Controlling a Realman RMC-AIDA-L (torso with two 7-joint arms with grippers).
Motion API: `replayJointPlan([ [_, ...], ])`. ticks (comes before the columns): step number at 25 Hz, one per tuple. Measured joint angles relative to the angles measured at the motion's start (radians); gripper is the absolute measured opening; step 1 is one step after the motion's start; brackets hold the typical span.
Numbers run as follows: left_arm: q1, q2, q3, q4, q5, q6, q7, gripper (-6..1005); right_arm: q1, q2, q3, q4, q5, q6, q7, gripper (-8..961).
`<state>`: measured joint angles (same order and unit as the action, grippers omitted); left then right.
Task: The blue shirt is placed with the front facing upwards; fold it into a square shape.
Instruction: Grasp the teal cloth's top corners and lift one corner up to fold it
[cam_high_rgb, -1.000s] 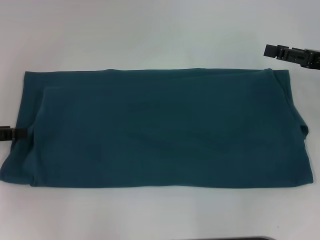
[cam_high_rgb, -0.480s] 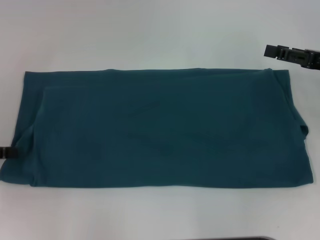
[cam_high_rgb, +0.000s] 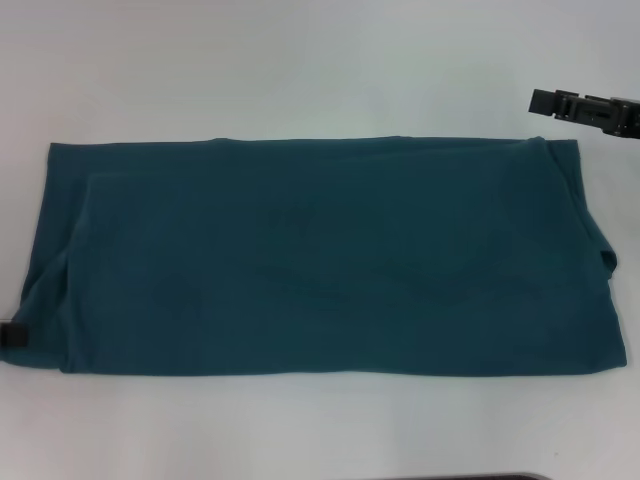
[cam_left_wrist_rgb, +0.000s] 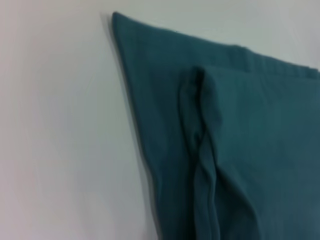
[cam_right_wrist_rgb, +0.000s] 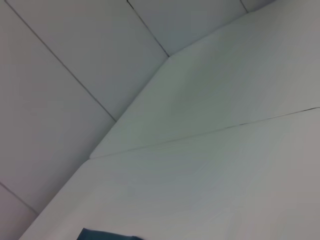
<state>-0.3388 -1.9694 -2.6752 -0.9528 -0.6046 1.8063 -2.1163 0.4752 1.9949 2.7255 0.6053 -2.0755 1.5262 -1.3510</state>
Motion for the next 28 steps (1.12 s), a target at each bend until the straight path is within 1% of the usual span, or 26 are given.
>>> replayJointPlan([
  [14, 0.012, 0.005, 0.009, 0.005, 0.051, 0.008, -0.024, 720, -0.001, -0.001, 0.000, -0.001, 0.002, 0.002, 0.004, 740],
  [20, -0.005, 0.005, 0.012, 0.043, 0.070, 0.001, -0.025, 720, -0.001, -0.001, 0.000, -0.002, 0.004, 0.002, 0.004, 741],
  [26, -0.037, 0.005, 0.016, 0.074, 0.094, -0.019, -0.020, 719, -0.001, -0.001, 0.000, -0.003, 0.006, 0.002, 0.005, 741],
  [28, -0.049, 0.009, 0.022, 0.084, 0.099, -0.022, -0.021, 719, -0.001, -0.001, 0.000, -0.003, 0.006, 0.002, 0.006, 741],
])
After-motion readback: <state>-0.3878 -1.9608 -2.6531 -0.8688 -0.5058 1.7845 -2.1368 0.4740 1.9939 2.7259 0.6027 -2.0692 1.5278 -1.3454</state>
